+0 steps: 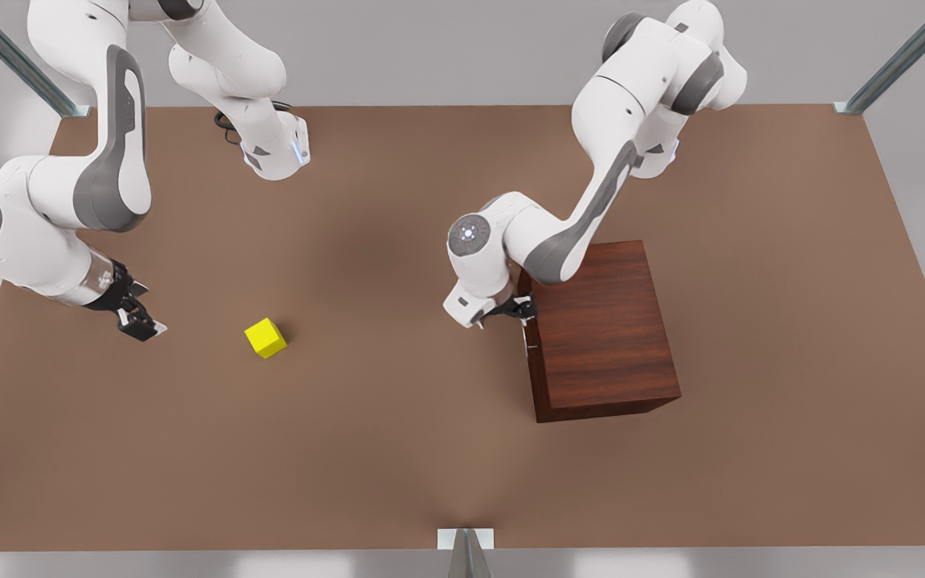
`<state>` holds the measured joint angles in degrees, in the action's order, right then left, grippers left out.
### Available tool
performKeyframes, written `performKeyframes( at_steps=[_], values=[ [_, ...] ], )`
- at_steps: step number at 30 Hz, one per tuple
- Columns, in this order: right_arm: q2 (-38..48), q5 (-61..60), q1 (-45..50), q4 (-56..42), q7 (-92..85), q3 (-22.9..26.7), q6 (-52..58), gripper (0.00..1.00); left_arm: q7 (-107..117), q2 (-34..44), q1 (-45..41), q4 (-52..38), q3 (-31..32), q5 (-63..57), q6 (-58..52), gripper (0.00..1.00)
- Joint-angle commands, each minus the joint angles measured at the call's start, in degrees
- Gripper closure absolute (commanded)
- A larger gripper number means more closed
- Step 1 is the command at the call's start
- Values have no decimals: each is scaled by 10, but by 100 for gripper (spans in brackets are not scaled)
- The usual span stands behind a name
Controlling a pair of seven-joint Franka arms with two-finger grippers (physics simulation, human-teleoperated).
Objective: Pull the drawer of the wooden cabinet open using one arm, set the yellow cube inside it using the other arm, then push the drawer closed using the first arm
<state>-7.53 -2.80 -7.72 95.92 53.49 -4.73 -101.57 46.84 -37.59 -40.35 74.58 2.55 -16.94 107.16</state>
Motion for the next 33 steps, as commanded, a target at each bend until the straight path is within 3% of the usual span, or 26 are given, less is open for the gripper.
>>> performKeyframes(
  at_steps=[1,13,33],
  values=[
    [1,0,0,0,152,0,-2,0,119,-2,-2,0,0,-13,2,0],
    [1,0,1,-1,152,-1,-1,0,108,-25,-12,5,0,-83,0,0],
    [1,1,0,-1,152,-1,-1,0,110,-57,-16,0,0,-96,18,0]
  ],
)
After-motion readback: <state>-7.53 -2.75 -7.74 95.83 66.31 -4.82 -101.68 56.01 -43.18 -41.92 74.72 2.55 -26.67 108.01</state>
